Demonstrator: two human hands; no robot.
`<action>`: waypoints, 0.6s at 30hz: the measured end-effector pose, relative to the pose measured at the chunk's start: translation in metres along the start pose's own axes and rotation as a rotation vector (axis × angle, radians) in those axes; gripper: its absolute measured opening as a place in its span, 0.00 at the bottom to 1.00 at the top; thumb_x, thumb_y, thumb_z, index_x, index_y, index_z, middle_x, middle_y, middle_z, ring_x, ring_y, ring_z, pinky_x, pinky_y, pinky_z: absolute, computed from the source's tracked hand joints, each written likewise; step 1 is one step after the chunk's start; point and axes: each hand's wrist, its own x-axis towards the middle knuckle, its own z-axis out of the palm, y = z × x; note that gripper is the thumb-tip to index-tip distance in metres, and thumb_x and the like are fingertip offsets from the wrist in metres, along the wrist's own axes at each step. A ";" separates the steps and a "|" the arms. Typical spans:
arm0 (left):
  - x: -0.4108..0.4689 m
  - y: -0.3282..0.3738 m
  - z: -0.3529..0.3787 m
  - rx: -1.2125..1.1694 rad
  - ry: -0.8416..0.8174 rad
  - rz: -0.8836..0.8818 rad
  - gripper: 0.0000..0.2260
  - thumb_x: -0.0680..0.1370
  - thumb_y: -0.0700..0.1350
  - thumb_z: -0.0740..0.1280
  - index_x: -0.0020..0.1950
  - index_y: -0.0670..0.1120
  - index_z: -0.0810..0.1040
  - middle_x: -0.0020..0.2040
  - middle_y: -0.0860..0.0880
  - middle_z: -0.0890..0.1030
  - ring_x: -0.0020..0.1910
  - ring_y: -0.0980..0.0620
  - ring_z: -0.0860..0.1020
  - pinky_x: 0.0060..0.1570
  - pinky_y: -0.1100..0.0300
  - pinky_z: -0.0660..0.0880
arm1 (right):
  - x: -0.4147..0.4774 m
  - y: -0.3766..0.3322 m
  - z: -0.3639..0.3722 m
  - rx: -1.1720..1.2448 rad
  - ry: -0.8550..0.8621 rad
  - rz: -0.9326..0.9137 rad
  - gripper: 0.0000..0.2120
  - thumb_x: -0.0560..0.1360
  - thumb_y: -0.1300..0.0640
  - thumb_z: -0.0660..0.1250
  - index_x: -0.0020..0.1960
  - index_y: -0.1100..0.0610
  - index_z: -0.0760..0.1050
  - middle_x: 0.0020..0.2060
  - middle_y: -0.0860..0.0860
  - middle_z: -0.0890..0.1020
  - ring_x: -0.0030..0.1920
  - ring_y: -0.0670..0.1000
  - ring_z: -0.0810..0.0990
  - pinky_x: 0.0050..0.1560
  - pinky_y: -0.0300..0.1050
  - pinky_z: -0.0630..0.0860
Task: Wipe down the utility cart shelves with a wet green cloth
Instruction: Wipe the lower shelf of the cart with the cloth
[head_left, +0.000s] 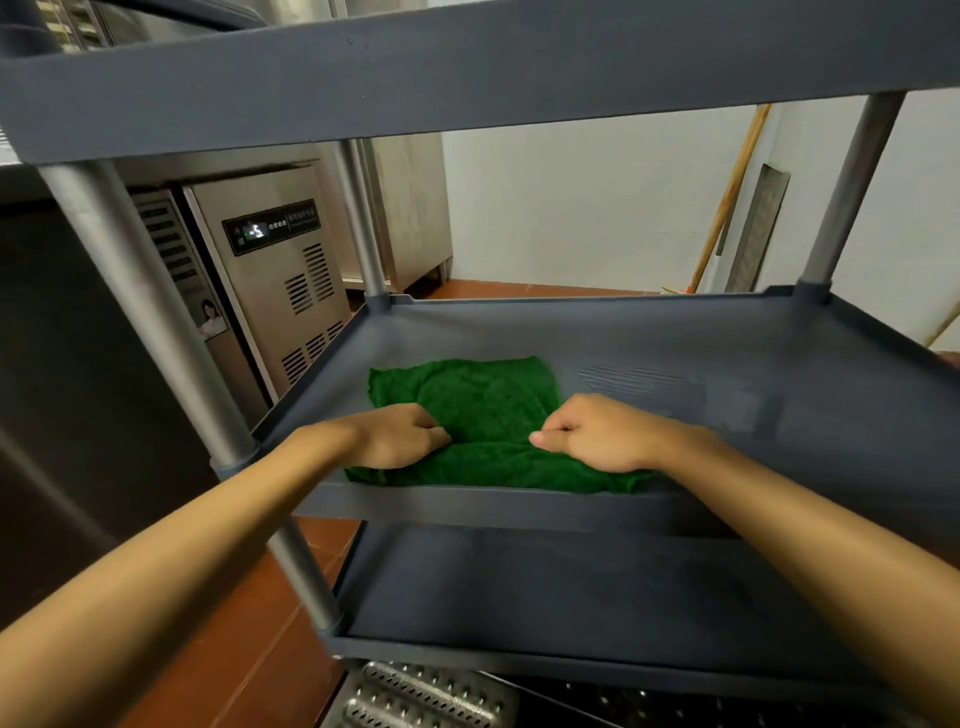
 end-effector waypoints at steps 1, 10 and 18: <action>-0.002 0.002 -0.004 -0.025 -0.030 -0.015 0.26 0.81 0.64 0.56 0.61 0.45 0.82 0.60 0.44 0.82 0.60 0.45 0.79 0.65 0.52 0.72 | -0.001 -0.001 -0.005 0.001 0.009 -0.009 0.24 0.82 0.46 0.60 0.32 0.55 0.59 0.28 0.52 0.61 0.30 0.52 0.61 0.35 0.45 0.61; -0.017 0.004 -0.064 -0.150 -0.055 0.201 0.20 0.71 0.63 0.69 0.54 0.52 0.83 0.48 0.55 0.86 0.47 0.57 0.85 0.49 0.65 0.78 | 0.006 -0.017 -0.066 -0.070 0.223 -0.062 0.18 0.80 0.43 0.61 0.49 0.57 0.82 0.38 0.49 0.81 0.38 0.46 0.77 0.41 0.39 0.72; 0.021 -0.011 -0.084 0.218 0.364 0.159 0.28 0.68 0.70 0.62 0.54 0.49 0.79 0.49 0.50 0.79 0.48 0.49 0.79 0.53 0.49 0.77 | 0.053 -0.010 -0.068 -0.034 0.524 -0.061 0.15 0.76 0.49 0.70 0.59 0.56 0.82 0.54 0.53 0.84 0.49 0.48 0.77 0.51 0.40 0.70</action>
